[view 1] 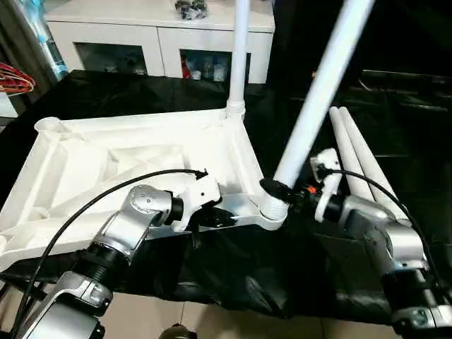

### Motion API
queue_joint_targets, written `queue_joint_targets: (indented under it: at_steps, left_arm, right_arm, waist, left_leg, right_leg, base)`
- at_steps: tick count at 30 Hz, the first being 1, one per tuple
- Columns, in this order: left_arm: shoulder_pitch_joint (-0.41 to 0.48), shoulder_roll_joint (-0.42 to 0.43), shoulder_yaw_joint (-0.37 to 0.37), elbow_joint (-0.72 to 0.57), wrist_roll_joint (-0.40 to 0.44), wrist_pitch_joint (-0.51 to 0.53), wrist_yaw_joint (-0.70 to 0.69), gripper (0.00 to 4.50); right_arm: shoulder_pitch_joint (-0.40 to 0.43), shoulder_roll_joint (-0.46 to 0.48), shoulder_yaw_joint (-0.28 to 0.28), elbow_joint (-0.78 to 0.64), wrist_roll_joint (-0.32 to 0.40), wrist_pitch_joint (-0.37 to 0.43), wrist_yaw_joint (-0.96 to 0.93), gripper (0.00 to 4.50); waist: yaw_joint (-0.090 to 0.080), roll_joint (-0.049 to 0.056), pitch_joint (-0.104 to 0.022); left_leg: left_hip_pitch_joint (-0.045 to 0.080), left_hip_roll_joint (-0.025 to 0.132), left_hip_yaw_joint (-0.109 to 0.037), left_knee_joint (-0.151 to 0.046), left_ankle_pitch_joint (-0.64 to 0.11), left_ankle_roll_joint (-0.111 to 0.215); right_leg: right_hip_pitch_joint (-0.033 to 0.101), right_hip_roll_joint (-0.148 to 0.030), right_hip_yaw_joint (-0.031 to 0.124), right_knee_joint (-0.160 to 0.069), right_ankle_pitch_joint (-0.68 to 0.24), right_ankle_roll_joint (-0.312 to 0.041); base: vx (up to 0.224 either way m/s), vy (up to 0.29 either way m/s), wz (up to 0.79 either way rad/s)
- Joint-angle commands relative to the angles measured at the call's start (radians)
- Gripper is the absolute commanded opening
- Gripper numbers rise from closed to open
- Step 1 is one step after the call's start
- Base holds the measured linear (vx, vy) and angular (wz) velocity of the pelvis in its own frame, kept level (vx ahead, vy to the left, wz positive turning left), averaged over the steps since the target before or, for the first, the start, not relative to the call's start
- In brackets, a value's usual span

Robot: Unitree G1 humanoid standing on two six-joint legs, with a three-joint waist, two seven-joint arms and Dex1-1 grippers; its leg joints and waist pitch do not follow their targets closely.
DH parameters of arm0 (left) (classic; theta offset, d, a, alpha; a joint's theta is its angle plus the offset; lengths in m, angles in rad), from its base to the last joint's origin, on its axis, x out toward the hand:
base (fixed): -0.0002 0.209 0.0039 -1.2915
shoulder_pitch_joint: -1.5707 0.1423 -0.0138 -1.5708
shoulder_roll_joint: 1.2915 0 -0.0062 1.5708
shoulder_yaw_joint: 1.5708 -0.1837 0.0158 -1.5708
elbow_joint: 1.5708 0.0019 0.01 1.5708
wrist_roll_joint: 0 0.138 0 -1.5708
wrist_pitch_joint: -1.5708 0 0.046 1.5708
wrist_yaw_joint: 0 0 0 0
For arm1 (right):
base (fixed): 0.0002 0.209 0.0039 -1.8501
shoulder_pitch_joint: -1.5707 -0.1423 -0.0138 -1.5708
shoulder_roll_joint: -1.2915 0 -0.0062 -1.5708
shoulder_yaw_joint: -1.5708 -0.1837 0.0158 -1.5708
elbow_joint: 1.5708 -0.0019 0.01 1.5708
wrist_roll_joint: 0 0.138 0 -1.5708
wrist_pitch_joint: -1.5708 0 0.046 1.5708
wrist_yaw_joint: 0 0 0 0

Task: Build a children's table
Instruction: Insert table leg to table base

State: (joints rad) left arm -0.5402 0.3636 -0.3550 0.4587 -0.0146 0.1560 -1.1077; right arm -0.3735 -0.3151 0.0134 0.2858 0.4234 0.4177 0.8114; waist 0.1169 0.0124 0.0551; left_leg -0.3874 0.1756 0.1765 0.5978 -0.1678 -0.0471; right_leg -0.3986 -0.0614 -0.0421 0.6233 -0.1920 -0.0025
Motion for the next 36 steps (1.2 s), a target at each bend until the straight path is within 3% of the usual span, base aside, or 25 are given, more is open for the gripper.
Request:
queue_joint_targets:
  at_steps: [1, 5, 15, 21, 23, 30, 36]
  left_arm:
    - [0.01, -0.01, 0.02, 0.002, -0.029, -0.014, 0.006, 0.0]
    - [0.006, -0.012, 0.025, 0.012, -0.021, -0.02, 0.014, 0.0]
    - [0.004, -0.006, 0.007, 0.033, 0.013, -0.043, 0.02, 0.0]
    - [0.0, -0.003, 0.003, 0.039, 0.024, -0.051, 0.015, 0.0]
    - [-0.001, -0.001, -0.002, 0.04, 0.029, -0.056, 0.013, 0.0]
    - [-0.002, 0.01, -0.021, 0.038, 0.054, -0.077, 0.007, 0.0]
    - [-0.003, 0.011, -0.024, 0.039, 0.059, -0.089, 0.002, 0.0]
  right_arm:
    - [0.047, -0.009, -0.002, 0.045, -0.028, 0.007, -0.016, 1.9]
    - [0.087, 0.007, -0.03, 0.031, -0.012, -0.025, -0.017, 1.9]
    - [0.165, 0.007, -0.026, -0.047, -0.025, -0.131, 0.001, 1.9]
    - [0.175, -0.031, 0.051, -0.06, -0.106, -0.155, 0.014, 1.9]
    - [0.153, -0.051, 0.111, -0.055, -0.168, -0.162, 0.01, 1.9]
    - [0.092, -0.065, 0.169, -0.016, -0.212, -0.147, 0.045, 1.9]
    - [0.059, -0.086, 0.21, 0.044, -0.232, -0.157, 0.101, 1.9]
  waist:
    - [0.001, -0.012, -0.066]
    - [0.001, -0.012, -0.065]
    - [0.004, -0.012, -0.062]
    - [0.006, -0.012, -0.06]
    - [0.006, -0.01, -0.059]
    - [-0.008, -0.011, -0.057]
    - [-0.009, -0.015, -0.059]
  left_leg:
    - [0.022, 0.053, -0.017, -0.073, -0.219, 0.014]
    - [0.022, 0.053, -0.018, -0.075, -0.229, 0.012]
    - [0.025, 0.056, -0.02, -0.08, -0.271, 0.008]
    - [0.024, 0.054, -0.021, -0.081, -0.276, 0.006]
    - [0.023, 0.054, -0.021, -0.081, -0.28, 0.002]
    - [0.03, 0.055, -0.028, -0.087, -0.36, -0.017]
    - [0.028, 0.057, -0.025, -0.087, -0.344, -0.012]
  right_leg:
    - [0.038, -0.088, 0.042, -0.084, -0.259, -0.194]
    - [0.037, -0.089, 0.043, -0.086, -0.273, -0.19]
    - [0.032, -0.09, 0.044, -0.095, -0.334, -0.17]
    - [0.034, -0.09, 0.044, -0.096, -0.347, -0.163]
    - [0.033, -0.09, 0.044, -0.097, -0.358, -0.159]
    - [0.027, -0.091, 0.044, -0.106, -0.434, -0.146]
    - [0.03, -0.089, 0.046, -0.098, -0.343, -0.173]
  base:
    - [0.0, 0.0, 0.0]
    - [0.0, 0.0, 0.0]
    - [0.0, 0.0, 0.0]
    - [0.0, 0.0, 0.0]
    - [0.0, 0.0, 0.0]
    - [0.0, 0.0, 0.0]
    - [0.0, 0.0, 0.0]
